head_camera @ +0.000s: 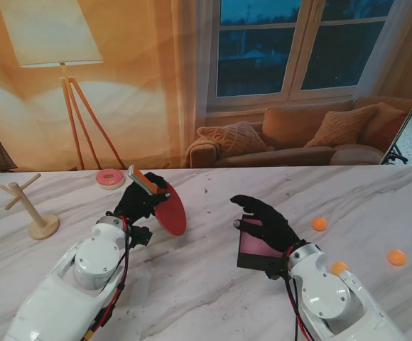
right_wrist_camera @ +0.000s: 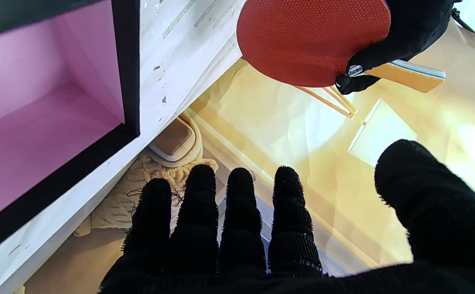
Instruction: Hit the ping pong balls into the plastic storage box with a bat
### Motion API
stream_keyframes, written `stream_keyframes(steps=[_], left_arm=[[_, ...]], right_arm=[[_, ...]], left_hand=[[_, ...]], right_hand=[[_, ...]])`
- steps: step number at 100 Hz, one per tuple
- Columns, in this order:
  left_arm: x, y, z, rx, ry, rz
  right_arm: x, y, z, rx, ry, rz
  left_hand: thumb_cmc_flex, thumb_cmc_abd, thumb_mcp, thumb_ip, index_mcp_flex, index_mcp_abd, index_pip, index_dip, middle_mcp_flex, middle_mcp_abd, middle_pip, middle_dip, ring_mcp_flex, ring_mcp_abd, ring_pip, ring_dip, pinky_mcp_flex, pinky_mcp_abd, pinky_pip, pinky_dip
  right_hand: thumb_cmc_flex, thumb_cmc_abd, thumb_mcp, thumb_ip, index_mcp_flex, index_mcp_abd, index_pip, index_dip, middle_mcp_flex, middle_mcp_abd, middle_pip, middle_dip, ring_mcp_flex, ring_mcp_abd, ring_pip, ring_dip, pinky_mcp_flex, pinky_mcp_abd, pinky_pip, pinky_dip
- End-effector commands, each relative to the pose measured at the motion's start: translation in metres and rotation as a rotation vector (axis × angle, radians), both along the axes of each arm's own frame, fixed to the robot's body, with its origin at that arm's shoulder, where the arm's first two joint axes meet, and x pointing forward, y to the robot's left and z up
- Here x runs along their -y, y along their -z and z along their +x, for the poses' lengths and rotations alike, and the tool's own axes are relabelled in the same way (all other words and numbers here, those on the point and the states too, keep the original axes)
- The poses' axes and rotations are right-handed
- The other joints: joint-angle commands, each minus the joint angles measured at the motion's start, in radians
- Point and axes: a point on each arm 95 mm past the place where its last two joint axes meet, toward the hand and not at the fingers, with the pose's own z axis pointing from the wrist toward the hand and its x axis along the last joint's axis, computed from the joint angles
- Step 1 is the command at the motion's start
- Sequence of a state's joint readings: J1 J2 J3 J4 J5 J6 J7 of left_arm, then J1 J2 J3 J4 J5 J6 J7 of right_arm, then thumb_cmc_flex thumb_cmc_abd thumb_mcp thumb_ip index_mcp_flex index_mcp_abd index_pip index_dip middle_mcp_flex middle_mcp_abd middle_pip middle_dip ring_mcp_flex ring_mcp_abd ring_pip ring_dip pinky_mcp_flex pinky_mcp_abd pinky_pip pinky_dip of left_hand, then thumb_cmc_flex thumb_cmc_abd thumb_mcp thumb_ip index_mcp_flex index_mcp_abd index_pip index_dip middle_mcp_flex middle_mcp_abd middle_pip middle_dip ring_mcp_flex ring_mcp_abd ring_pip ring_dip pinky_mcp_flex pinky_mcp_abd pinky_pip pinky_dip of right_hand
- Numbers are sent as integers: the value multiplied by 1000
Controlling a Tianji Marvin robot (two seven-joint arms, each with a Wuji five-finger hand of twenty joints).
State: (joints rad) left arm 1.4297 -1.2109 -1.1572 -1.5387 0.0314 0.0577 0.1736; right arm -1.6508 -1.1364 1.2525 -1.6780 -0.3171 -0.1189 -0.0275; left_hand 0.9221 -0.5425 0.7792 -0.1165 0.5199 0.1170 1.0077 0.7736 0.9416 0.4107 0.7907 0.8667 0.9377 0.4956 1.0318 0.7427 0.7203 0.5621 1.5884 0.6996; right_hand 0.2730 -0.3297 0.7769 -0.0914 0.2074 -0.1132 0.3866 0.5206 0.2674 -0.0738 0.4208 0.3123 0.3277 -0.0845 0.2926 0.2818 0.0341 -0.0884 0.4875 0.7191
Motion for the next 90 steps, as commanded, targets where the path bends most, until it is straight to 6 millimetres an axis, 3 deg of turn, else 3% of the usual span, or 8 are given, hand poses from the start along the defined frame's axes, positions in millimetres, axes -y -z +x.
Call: stream_keyframes(steps=[1, 41, 90], left_arm=[[12, 0, -3, 11, 17, -24], [29, 2, -11, 47, 21, -69], [35, 3, -21, 61, 18, -82]], right_arm=[[2, -9, 3, 19, -19, -20], [37, -45, 23, 139, -6, -152], [120, -75, 35, 222, 136, -407]], left_hand=[[66, 20, 30, -18, 6, 72, 50, 18, 17, -87, 15, 33, -13, 126, 40, 21, -9, -72, 75, 29], [58, 19, 38, -17, 5, 65, 53, 27, 18, -91, 27, 42, -7, 119, 63, 33, 6, -86, 89, 37], [58, 25, 33, -18, 3, 65, 53, 31, 15, -91, 33, 44, -8, 117, 71, 38, 9, -89, 92, 38]], right_hand=[[7, 22, -22, 37, 21, -2, 3, 5, -13, -5, -3, 8, -2, 7, 18, 14, 6, -5, 6, 16], [3, -16, 23, 32, 150, 0, 79, 60, 126, 55, 69, 104, 96, 40, 88, 63, 59, 42, 107, 51], [24, -43, 79, 25, 261, 37, 158, 119, 206, 85, 113, 172, 173, 51, 179, 118, 77, 59, 278, 45]])
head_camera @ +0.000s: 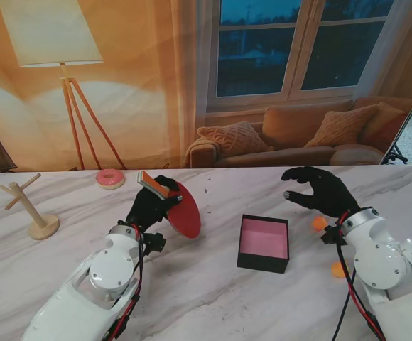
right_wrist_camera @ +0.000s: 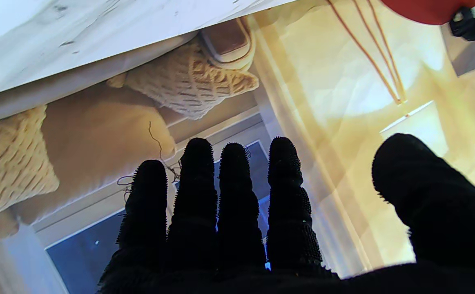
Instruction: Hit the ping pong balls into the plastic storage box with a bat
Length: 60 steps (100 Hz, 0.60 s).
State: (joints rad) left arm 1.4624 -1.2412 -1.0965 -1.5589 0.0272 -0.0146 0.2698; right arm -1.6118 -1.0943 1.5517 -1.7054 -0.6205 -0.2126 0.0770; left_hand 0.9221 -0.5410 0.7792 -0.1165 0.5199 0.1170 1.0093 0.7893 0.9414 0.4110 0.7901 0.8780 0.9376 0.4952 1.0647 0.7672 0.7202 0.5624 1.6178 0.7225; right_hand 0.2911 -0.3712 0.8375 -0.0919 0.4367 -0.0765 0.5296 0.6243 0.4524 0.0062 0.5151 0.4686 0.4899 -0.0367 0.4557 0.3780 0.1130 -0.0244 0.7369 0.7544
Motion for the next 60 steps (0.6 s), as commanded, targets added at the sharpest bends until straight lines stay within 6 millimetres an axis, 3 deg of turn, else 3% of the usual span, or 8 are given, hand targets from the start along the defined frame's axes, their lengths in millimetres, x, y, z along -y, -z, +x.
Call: stream_keyframes(steps=[1, 29, 60], left_arm=[[5, -2, -3, 1, 11, -11], [4, -1, -4, 1, 2, -9], [4, 0, -2, 1, 7, -3]], right_arm=[[19, -2, 2, -8, 40, -38], [62, 3, -1, -2, 161, -159], [94, 19, -11, -43, 262, -234]], left_hand=[[58, 23, 33, -18, 3, 65, 52, 15, 15, -92, 34, 33, -8, 117, 38, 14, 10, -90, 63, 15], [60, 25, 30, -17, 3, 66, 51, 16, 14, -90, 37, 33, -10, 118, 40, 16, 10, -90, 63, 14], [60, 28, 29, -17, -1, 65, 50, 18, 11, -92, 38, 33, -11, 118, 41, 16, 10, -90, 63, 14]], right_hand=[[7, -2, 20, 26, 33, 0, 16, 16, 22, 5, 20, 17, 11, 4, 17, 22, -2, -6, 30, 9], [32, -27, 56, 22, 42, -26, 10, 15, 28, 9, 27, 25, 19, 6, 31, 28, -6, -4, 65, -5], [48, -56, 89, 12, -22, -60, -57, -30, -10, -7, -6, 10, -11, -1, -8, 11, -30, -12, 42, -47]])
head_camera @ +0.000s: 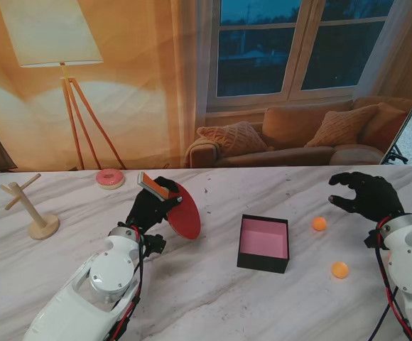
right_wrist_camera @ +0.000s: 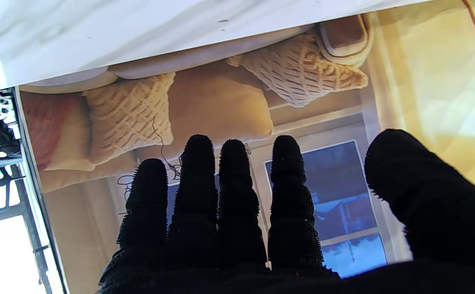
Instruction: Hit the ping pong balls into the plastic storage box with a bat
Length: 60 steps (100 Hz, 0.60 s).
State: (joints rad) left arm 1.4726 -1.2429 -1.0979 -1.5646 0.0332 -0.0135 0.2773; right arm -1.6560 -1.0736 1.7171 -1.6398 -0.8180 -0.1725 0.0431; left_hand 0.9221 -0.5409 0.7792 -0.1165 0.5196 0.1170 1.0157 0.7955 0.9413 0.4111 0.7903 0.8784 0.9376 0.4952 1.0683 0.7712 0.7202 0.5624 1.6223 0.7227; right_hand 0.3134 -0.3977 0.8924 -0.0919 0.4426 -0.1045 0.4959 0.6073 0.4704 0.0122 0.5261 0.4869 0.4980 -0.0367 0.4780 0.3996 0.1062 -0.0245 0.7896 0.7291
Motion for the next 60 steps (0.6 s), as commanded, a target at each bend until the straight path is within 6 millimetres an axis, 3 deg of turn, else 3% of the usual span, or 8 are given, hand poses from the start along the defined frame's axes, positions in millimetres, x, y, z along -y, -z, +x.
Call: stream_keyframes(steps=[1, 26, 60], left_arm=[[4, -2, 1, 1, 13, -4], [8, -4, 2, 6, 24, -7], [8, -7, 3, 19, 28, -11]], right_arm=[[11, 12, -3, -33, 33, -16], [18, 21, 4, -34, 71, -41], [6, 41, 27, -63, 125, -73]], left_hand=[[60, 29, 28, -17, -1, 65, 43, 12, 11, -92, 37, 33, -11, 118, 38, 12, 10, -90, 59, 13], [61, 28, 27, -17, 1, 65, 43, 13, 12, -91, 38, 33, -12, 119, 39, 13, 10, -90, 59, 13], [60, 27, 27, -17, 2, 63, 43, 13, 12, -91, 39, 33, -12, 119, 39, 13, 10, -90, 59, 13]], right_hand=[[27, -32, 35, 11, -28, -31, -24, -14, -29, -12, -17, -9, -20, -1, -31, -11, -24, -12, -12, -22], [41, -81, 83, 4, -41, -47, -27, -23, -63, -15, -23, -19, -27, 1, -41, -17, -26, -7, -20, -30], [34, -134, 147, -8, -106, -28, -28, -34, -151, -31, -14, -43, -68, 0, -37, -24, -37, -6, -13, -26]])
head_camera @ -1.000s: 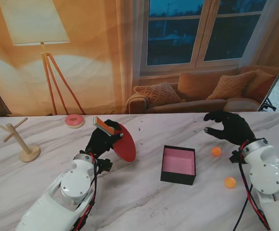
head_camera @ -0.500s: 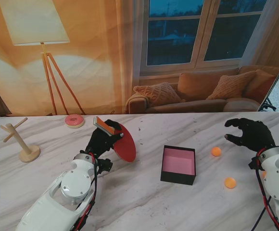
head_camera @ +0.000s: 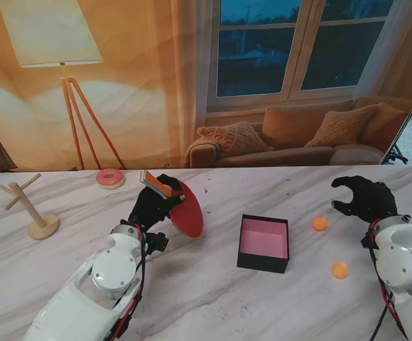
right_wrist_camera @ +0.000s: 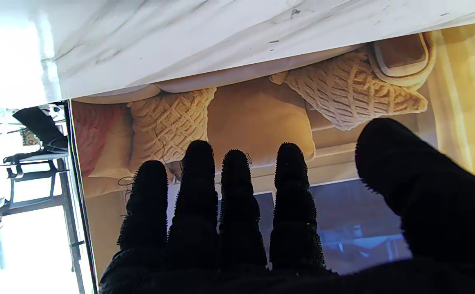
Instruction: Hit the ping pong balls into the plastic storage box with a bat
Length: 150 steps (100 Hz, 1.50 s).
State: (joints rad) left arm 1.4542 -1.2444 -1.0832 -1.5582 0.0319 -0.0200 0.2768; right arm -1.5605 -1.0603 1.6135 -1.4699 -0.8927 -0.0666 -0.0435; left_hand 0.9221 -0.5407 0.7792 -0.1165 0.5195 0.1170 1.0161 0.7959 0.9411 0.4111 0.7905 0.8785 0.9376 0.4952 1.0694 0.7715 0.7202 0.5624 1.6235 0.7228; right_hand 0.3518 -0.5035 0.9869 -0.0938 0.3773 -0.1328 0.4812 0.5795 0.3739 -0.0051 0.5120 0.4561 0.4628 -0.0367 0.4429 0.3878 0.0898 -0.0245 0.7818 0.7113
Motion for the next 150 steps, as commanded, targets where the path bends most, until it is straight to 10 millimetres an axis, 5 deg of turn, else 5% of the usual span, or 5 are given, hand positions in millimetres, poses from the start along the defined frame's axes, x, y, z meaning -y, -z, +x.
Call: stream_keyframes(steps=[1, 57, 79, 111, 150], left_arm=[[2, -3, -1, 6, 13, -10], [-25, -9, 2, 4, 33, 24], [-26, -9, 2, 13, 31, 24], [-26, -10, 2, 18, 24, 23], [-26, -10, 2, 18, 26, 24]], right_arm=[[-5, 7, 5, -17, 16, -5], [-26, 32, 31, -131, 85, -105], [-31, 43, 29, -200, 74, -115], [-43, 53, 15, -266, 27, -154], [-52, 69, 22, -273, 34, -212]], left_hand=[[61, 27, 28, -16, 2, 63, 43, 13, 12, -91, 38, 32, -12, 119, 38, 13, 10, -90, 58, 13], [60, 27, 29, -17, 2, 62, 44, 14, 12, -92, 39, 33, -13, 120, 39, 14, 9, -90, 58, 12], [60, 27, 30, -17, 3, 62, 44, 13, 13, -92, 40, 33, -12, 120, 41, 14, 9, -90, 58, 12], [58, 28, 31, -17, 3, 60, 44, 14, 13, -93, 40, 34, -13, 120, 43, 15, 9, -90, 58, 12], [57, 27, 31, -17, 3, 59, 44, 14, 14, -94, 41, 34, -12, 119, 44, 16, 9, -90, 58, 12]], right_hand=[[-5, -29, 54, -6, -41, 1, -13, -6, -56, -13, 1, -13, -34, 0, -1, -12, -21, -6, -5, -9], [12, -92, 62, -19, -6, 8, 35, -4, -72, -6, 35, -27, -45, 17, 22, -16, -31, 15, 21, -14], [-6, -154, 45, -26, 68, 91, 69, -1, 6, 38, 83, 4, -6, 39, 70, 6, -18, 41, 91, -1], [-19, -211, 63, -33, 72, 136, 51, -11, 24, 50, 78, 21, -2, 48, 69, 7, -21, 51, 105, -14], [-3, -223, 93, -39, -4, 62, 37, -7, -34, 53, 66, 26, 3, 59, 85, 14, -9, 65, 152, -16]])
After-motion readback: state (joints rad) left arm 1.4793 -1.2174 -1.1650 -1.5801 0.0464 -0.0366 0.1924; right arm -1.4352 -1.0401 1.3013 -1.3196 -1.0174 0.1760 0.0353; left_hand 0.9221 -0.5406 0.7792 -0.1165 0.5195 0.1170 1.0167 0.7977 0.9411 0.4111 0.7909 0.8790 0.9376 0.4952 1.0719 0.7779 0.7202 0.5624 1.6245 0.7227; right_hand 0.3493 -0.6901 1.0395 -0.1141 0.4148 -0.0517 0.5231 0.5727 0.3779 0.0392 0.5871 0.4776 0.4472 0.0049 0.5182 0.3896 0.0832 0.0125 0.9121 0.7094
